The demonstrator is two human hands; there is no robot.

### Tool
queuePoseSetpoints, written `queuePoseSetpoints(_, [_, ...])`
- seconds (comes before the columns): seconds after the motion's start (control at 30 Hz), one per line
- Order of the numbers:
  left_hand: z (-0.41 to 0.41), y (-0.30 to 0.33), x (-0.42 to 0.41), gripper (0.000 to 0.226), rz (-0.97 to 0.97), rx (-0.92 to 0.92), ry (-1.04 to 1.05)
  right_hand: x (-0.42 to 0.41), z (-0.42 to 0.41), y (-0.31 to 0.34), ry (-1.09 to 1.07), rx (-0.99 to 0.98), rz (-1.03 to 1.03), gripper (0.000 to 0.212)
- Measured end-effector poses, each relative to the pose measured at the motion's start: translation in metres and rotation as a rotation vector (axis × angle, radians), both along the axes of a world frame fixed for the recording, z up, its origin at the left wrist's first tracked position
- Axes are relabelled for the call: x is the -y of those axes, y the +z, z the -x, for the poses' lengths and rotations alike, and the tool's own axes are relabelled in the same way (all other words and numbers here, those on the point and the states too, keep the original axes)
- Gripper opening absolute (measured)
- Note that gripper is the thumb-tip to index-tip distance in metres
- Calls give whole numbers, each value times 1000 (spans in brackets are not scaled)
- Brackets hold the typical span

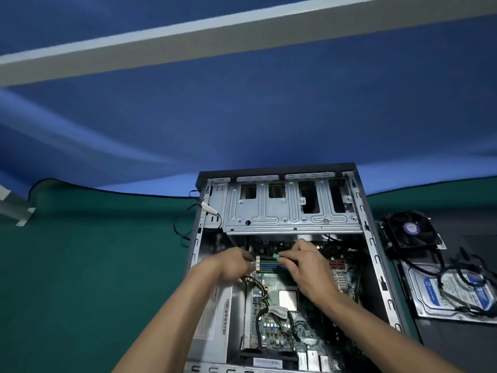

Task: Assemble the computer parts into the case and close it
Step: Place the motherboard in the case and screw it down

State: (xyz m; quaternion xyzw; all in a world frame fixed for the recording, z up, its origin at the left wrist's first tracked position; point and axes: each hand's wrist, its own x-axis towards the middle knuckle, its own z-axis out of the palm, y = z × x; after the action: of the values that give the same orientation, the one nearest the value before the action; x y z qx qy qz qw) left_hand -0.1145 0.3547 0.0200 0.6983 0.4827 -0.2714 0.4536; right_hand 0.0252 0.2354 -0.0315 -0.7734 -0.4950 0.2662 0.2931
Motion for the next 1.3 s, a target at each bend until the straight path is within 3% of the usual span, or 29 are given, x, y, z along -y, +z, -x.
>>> queuePoseSetpoints(0.33, [2,-45,-35,55,208,-39,102,-39,13,-23,-66,61,278,27])
queuePoseSetpoints(0.47, [1,-53,-32,59,259,-64,138,-51,14,-30,-51,188,429,33])
queuePoseSetpoints(0.73, [-2,-60,-35,54,240,-61,108,-55,25,-35,32,201,459,26])
queuePoseSetpoints(1.3, [-5,-65,-41,52,64,-136,-299,-69,40,-33,83,341,529,30])
